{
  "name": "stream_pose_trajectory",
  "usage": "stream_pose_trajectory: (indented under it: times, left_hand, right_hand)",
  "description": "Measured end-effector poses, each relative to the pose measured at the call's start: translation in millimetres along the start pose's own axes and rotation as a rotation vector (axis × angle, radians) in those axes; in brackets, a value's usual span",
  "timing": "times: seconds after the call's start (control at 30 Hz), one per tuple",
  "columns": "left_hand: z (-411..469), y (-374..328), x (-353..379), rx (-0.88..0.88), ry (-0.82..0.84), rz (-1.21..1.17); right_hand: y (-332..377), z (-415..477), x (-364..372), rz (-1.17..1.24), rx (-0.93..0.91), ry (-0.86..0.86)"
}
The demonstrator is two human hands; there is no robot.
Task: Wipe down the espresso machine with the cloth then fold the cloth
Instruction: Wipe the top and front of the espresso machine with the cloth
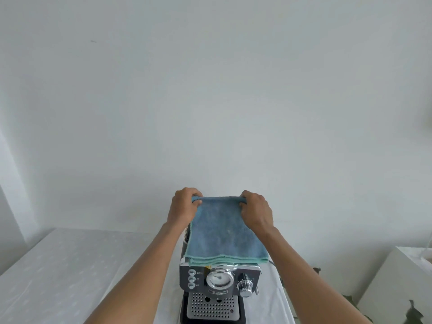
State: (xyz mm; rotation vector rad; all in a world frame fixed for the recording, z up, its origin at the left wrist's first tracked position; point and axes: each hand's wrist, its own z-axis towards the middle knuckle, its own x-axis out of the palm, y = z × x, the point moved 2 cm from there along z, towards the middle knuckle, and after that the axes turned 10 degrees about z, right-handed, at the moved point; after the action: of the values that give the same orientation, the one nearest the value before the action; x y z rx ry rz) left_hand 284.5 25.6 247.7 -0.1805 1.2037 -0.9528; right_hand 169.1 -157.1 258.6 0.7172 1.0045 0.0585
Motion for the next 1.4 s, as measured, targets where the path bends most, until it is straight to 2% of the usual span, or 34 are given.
stream_pose_trajectory:
  times: [0.1, 0.17, 0.23, 0.3, 0.37, 0.63, 0.83, 1.17, 1.4]
  left_hand:
    - [-3.7, 13.0, 7.8, -0.048, -0.021, -0.021]
    - [-15.2, 25.7, 15.1, -0.068, 0.066, -0.008]
    - [-28.0, 37.7, 25.1, -0.080, 0.234, -0.008]
    - [-39.0, 44.6, 34.7, -0.110, 0.366, -0.028]
    - [-43.9, 43.8, 39.8, -0.130, 0.417, -0.075]
    - [-54.1, 34.8, 33.9, -0.221, 0.419, -0.371]
    - [-60.4, 30.1, 28.5, -0.213, 0.406, -0.362]
    - [-60.0, 29.3, 25.7, -0.220, 0.395, -0.330]
    - [-59.5, 33.4, 29.1, -0.254, 0.377, -0.307]
  right_hand:
    - [2.1, -3.6, 15.8, -0.114, -0.041, -0.056]
    - [9.9, -17.9, 27.0, -0.052, -0.109, -0.054]
    - [20.0, -33.7, 42.4, 0.010, -0.165, 0.147]
    - [24.4, -45.2, 59.0, -0.056, -0.152, 0.397]
    - [24.7, -46.9, 66.8, -0.093, -0.095, 0.488]
    - [30.3, -37.0, 72.9, -0.168, -0.019, 0.544]
    - [34.0, -46.5, 70.5, -0.256, -0.024, 0.528]
    - [25.2, -32.9, 73.4, -0.106, 0.010, 0.456]
    - [31.6, -42.5, 81.5, -0.135, 0.006, 0.448]
